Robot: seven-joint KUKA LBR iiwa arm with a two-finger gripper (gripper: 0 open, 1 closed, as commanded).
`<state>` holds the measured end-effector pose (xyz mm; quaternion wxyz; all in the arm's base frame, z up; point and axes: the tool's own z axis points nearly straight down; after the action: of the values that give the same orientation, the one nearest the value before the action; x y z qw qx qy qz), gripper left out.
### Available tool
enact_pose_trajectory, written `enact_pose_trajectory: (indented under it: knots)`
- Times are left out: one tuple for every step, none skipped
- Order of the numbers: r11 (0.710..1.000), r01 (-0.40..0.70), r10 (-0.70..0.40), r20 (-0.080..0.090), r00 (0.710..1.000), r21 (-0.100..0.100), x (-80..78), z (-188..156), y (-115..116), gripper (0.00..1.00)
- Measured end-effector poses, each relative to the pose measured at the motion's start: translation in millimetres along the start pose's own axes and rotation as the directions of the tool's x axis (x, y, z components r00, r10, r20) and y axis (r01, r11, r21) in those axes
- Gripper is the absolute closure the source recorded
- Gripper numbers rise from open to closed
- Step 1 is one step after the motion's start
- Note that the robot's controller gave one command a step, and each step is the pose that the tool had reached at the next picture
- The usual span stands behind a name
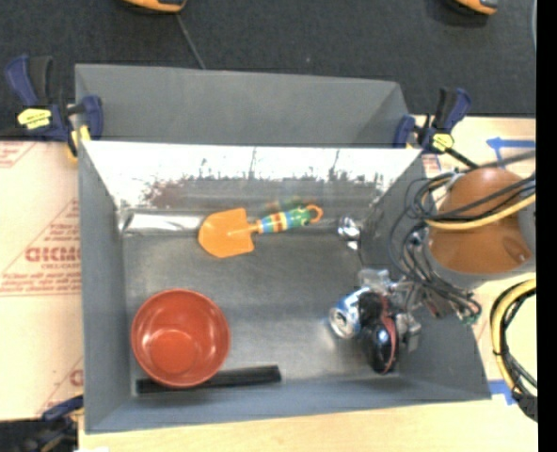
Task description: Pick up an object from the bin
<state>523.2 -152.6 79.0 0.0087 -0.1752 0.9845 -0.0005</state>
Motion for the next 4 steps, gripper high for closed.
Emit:
enact_pose_trajectory:
  knots:
    - [0.999, -0.044, 0.044, 0.001, 0.999, -0.001, 1.8, -2.3, -0.6, 1.00]
    - [1.000, -0.020, 0.019, 0.024, 1.000, 0.009, -1.8, 2.8, -2.2, 1.00]
    - [1.000, -0.015, 0.015, 0.004, 1.000, 0.000, -3.1, -66.0, 5.0, 1.00]
    - [1.000, -0.010, 0.010, 0.003, 1.000, -0.002, -25.4, -125.0, 3.5, 1.00]
